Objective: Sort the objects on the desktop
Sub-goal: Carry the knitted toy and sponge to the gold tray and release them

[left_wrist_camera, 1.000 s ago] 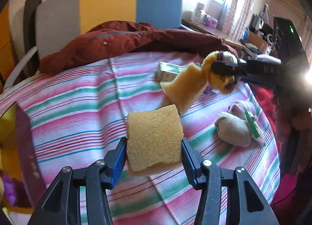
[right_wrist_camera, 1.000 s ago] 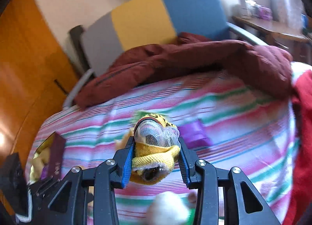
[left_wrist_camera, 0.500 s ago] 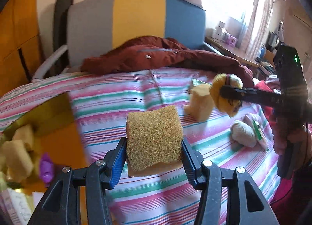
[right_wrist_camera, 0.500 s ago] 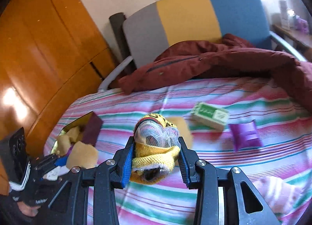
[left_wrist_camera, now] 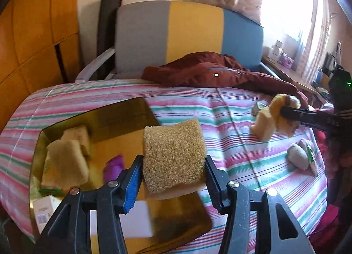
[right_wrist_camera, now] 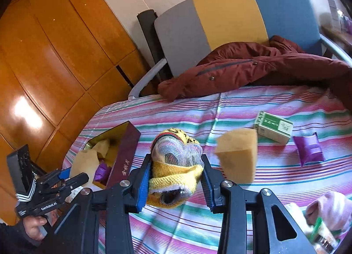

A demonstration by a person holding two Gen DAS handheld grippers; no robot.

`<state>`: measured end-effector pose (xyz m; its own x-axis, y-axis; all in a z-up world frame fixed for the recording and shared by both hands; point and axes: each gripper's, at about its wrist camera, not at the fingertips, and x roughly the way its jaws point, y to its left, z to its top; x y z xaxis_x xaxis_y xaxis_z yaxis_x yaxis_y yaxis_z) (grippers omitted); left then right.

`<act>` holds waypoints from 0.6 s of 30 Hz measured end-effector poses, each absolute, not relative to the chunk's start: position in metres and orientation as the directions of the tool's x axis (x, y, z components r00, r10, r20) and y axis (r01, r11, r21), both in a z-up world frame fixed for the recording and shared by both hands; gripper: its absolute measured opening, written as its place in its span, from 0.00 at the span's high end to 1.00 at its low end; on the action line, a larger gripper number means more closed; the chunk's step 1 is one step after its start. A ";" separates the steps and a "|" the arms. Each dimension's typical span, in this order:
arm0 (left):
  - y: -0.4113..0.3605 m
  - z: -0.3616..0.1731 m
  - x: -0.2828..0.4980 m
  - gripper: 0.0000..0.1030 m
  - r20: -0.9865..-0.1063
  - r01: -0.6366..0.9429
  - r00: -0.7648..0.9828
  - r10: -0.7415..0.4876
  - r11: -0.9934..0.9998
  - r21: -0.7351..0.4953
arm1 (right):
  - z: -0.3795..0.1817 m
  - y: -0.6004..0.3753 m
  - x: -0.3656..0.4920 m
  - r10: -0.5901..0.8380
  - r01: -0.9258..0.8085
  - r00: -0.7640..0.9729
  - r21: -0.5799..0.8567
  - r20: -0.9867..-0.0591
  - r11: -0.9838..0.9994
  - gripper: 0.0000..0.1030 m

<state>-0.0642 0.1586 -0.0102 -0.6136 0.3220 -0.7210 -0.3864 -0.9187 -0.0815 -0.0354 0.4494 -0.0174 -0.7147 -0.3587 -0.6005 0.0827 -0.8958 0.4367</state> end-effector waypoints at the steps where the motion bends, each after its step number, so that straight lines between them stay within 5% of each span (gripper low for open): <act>1: 0.154 -0.011 -0.065 0.48 -0.722 -0.379 -0.614 0.319 -0.922 -0.085 | -0.015 0.446 -0.035 -0.358 0.085 -0.717 0.435 -0.598 -0.896 0.60; 6: 0.128 -0.018 -0.063 0.48 -0.728 -0.338 -0.615 0.303 -0.935 -0.104 | 0.006 0.418 -0.035 -0.365 0.124 -0.727 0.413 -0.581 -0.902 0.60; 9: 0.112 -0.021 -0.060 0.48 -0.725 -0.316 -0.624 0.290 -0.943 -0.105 | 0.009 0.396 -0.042 -0.237 0.060 -0.716 0.280 -0.657 -0.958 0.60; 18: 0.055 -0.027 -0.058 0.48 -0.722 -0.205 -0.647 0.243 -0.968 -0.143 | 0.002 0.319 -0.053 -0.410 0.177 -0.664 0.401 -0.625 -0.899 0.60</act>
<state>-0.0578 0.0550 -0.0267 -0.6474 0.2434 -0.7222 -0.2050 -0.9683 -0.1426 -0.0529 0.3190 0.0018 -0.6643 -0.4096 -0.6253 0.1770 -0.8989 0.4007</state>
